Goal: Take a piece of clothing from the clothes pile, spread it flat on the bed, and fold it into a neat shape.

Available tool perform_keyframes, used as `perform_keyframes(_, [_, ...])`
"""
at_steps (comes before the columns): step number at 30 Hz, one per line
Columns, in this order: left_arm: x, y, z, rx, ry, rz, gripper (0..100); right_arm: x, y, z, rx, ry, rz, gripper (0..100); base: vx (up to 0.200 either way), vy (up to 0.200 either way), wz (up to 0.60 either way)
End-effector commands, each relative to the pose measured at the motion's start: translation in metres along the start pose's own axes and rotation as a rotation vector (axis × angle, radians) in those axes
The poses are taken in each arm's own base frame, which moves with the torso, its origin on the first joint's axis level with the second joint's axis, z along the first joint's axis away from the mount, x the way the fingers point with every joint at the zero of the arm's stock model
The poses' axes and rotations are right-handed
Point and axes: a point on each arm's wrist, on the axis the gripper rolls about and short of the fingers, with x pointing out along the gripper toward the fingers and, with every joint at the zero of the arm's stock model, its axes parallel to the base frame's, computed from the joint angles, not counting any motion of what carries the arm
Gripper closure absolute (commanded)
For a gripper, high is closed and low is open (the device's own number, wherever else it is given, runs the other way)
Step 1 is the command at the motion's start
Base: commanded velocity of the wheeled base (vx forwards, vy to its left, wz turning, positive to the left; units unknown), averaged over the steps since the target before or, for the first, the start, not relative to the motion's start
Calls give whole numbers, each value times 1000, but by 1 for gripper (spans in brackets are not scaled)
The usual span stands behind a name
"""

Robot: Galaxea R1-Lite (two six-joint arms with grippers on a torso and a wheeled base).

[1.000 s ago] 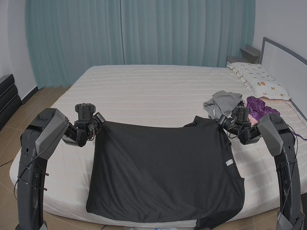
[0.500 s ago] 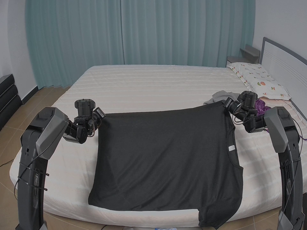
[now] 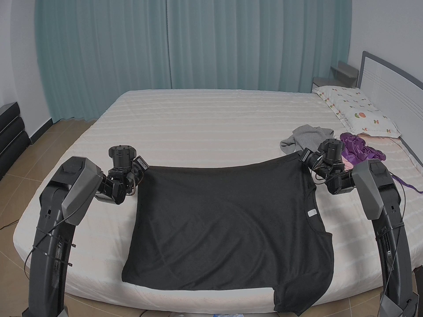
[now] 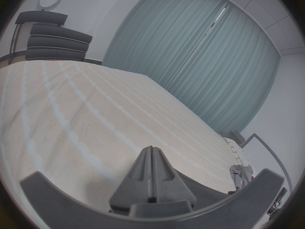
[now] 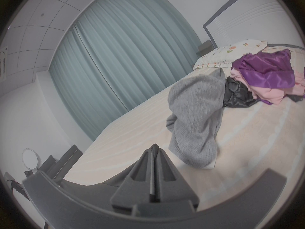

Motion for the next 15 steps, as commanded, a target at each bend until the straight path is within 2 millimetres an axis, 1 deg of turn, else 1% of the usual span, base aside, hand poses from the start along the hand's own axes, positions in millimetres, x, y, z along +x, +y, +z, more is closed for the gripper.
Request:
perform_keyframes(1, [8,12,-20,7,34,24,100,6,-10,-24,5,39,-14,100,0,0,0])
perform_keyframes(4, [10,14,-26,10,41,27,100,7,-11,-28,6,49,-19,100,0,0,0])
perform_keyframes(5, [10,14,-27,10,43,28,100,7,-14,-33,6,54,-32,0,0,0,0])
perform_keyframes(6, [11,15,-28,11,44,29,100,8,-17,-37,5,51,-48,0,0,0,0])
perform_keyframes(7, [11,15,-28,11,45,30,0,8,-19,-39,2,49,-58,0,0,0,0])
perform_keyframes(11, [11,14,-27,15,36,33,0,4,-22,-38,5,62,-83,0,0,0,0])
perform_keyframes(12, [10,13,-26,15,29,37,0,1,-21,-32,6,58,-86,0,0,0,0])
perform_keyframes(13, [10,13,-26,15,29,37,0,1,-21,-32,6,58,-86,0,0,0,0])
perform_keyframes(14, [9,13,-24,14,25,47,0,-7,-18,-18,10,54,-90,0,0,0,0])
perform_keyframes(15, [6,12,-18,11,15,49,0,-17,-21,-6,21,51,-104,0,0,0,0])
